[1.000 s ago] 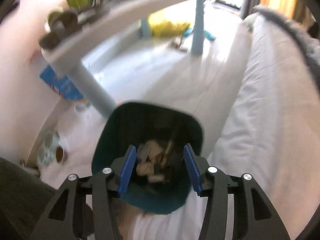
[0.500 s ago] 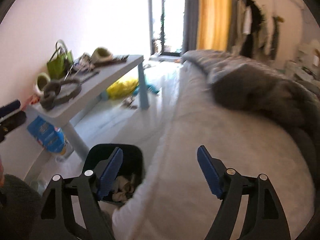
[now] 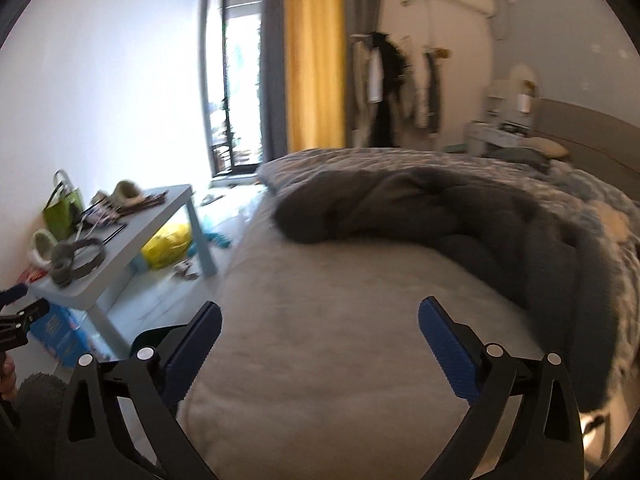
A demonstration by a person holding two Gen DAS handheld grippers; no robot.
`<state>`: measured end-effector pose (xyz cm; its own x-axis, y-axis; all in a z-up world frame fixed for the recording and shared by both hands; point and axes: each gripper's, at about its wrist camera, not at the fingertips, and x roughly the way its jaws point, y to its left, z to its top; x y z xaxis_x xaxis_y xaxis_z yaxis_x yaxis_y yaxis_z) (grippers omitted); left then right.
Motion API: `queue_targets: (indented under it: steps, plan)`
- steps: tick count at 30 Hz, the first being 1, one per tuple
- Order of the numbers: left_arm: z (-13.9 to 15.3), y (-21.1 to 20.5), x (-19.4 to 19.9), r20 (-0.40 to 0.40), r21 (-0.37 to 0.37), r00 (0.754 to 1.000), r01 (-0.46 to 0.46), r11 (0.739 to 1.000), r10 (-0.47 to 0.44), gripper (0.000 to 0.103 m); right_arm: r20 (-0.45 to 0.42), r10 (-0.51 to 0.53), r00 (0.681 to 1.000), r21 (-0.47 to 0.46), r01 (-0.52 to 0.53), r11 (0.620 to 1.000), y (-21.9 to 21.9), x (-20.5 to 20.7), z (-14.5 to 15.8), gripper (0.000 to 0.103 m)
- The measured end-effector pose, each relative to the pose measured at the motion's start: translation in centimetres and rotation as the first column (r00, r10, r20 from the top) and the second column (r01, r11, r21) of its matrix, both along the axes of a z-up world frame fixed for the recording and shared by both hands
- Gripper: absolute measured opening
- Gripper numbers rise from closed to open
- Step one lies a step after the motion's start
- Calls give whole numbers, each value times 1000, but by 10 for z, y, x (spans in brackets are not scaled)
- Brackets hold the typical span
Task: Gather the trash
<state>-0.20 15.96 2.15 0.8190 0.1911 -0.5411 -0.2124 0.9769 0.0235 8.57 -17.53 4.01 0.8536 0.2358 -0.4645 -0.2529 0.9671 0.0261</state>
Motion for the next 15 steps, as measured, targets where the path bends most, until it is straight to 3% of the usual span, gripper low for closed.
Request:
queue_targets:
  steps: [11,15]
  plan:
    - [-4,-23,-10,-11,17,1000,29,999,-29,100,7,-94,996,-6,94,996,-57,-51,-19,100]
    - [-7,-24,-12,-28,-11,999,23,1000,-23,100,-5,-92,996,10,92,996,-67,-55,-25,100]
